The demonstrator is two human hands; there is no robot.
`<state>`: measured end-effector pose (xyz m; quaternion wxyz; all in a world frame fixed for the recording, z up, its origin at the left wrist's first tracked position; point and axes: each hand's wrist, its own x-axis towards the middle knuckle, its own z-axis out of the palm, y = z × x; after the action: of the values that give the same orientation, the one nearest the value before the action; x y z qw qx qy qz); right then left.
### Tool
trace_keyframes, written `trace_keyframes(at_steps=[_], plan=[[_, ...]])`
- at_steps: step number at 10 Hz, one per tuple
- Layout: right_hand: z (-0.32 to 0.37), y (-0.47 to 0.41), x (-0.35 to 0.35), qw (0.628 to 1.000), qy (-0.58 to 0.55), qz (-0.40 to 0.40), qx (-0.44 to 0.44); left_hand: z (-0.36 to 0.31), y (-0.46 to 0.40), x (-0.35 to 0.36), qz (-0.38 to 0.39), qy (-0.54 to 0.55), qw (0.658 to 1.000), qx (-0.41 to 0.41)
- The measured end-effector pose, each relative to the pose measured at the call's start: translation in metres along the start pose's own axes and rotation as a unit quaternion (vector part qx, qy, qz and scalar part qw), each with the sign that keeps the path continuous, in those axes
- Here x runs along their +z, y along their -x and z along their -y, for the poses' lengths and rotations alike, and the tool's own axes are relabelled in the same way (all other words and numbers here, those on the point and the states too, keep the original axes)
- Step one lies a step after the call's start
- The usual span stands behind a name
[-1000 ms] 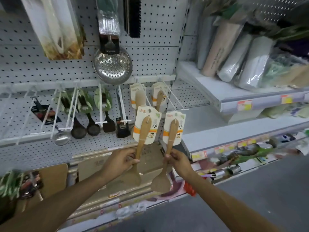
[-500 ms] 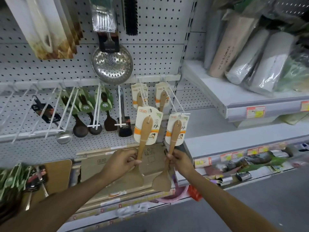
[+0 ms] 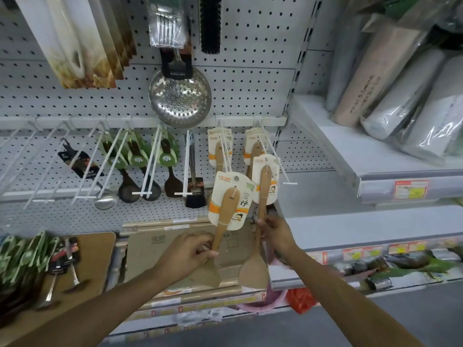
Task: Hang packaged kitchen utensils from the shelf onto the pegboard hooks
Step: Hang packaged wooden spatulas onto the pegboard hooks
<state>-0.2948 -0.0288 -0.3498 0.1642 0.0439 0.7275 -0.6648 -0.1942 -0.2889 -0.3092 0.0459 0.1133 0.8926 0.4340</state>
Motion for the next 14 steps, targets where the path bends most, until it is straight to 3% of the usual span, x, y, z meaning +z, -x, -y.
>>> trace_keyframes(at_steps=[4,6,7,8,9,10,11,12,14], plan=[[0.05,-0.057,0.008,0.998,-0.014,-0.052,0.045,0.0,0.009,0.005,-0.015,0.017,0.999,-0.028],[0.042,-0.065,0.014,0.996,0.048,-0.068,0.018,0.004,0.011,0.008,-0.021,0.008,0.999,-0.03],[0.034,-0.065,0.011,0.985,0.152,-0.079,-0.016,0.008,0.013,0.012,-0.014,0.004,0.999,-0.03],[0.037,-0.043,0.011,0.973,0.225,-0.046,-0.025,0.012,0.016,0.016,-0.004,-0.005,0.999,-0.032],[0.035,-0.015,0.021,0.973,0.224,0.048,-0.028,0.021,0.018,0.022,0.008,-0.014,0.999,-0.037],[0.022,0.014,0.034,0.985,0.113,0.133,0.0,0.029,0.02,0.029,0.014,-0.02,0.998,-0.053],[0.011,0.034,0.044,0.969,0.138,0.202,0.025,0.034,0.021,0.035,0.005,-0.018,0.997,-0.079],[0.008,0.052,0.052,0.976,0.071,0.205,0.01,0.034,0.018,0.041,0.008,0.003,0.996,-0.084],[0.011,0.057,0.067,0.994,-0.037,0.098,-0.042,0.024,0.007,0.052,-0.001,0.046,0.995,-0.091]])
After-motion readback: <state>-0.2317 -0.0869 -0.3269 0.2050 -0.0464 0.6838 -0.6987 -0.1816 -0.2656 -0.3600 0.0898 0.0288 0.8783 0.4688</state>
